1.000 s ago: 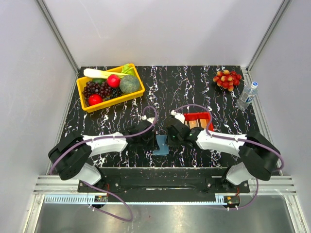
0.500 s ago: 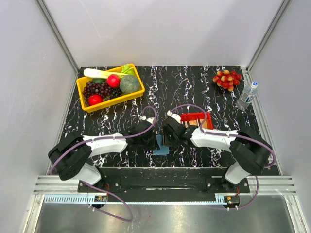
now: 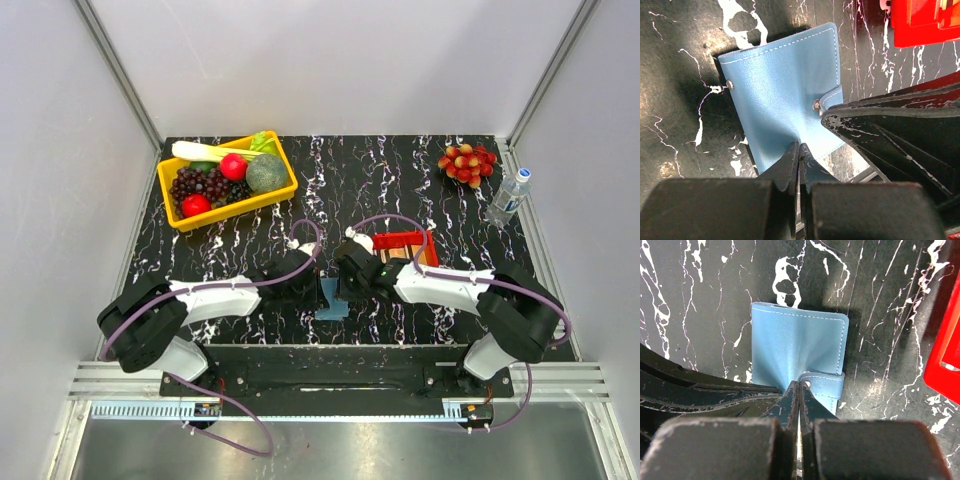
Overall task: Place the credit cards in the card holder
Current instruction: Close the card holder at the center of the board.
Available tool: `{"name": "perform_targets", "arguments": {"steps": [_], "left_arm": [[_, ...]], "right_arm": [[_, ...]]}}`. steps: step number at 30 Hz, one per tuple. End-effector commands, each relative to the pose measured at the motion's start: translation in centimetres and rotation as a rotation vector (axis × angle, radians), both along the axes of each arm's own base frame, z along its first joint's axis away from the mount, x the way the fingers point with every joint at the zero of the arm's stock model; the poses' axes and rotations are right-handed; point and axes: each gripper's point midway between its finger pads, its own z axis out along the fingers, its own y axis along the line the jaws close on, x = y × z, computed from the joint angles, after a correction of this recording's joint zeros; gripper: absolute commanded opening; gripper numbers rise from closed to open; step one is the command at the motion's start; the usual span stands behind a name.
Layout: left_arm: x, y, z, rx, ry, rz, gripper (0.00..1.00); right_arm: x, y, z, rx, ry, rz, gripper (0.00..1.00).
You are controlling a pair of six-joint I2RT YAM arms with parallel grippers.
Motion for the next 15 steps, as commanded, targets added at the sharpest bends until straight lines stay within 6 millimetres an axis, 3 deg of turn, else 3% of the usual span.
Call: {"name": "perform_targets", "arguments": {"steps": [1, 10, 15], "left_arm": [[-0.86, 1.44, -1.61, 0.060, 0.018, 0.013, 0.00], [-0.73, 1.26, -1.37, 0.050, 0.011, 0.017, 0.00], [-0.67, 1.18, -1.39, 0.048, 0.011, 0.016, 0.00]], "right_arm": [[0.71, -0.63, 1.47, -0.008, -0.041, -0.025, 0.00], [0.63, -1.36, 0.83, -0.051, -0.037, -0.028, 0.01], [0.91, -1.19, 1.35, -0.053, -0.051, -0.019, 0.24]]}}
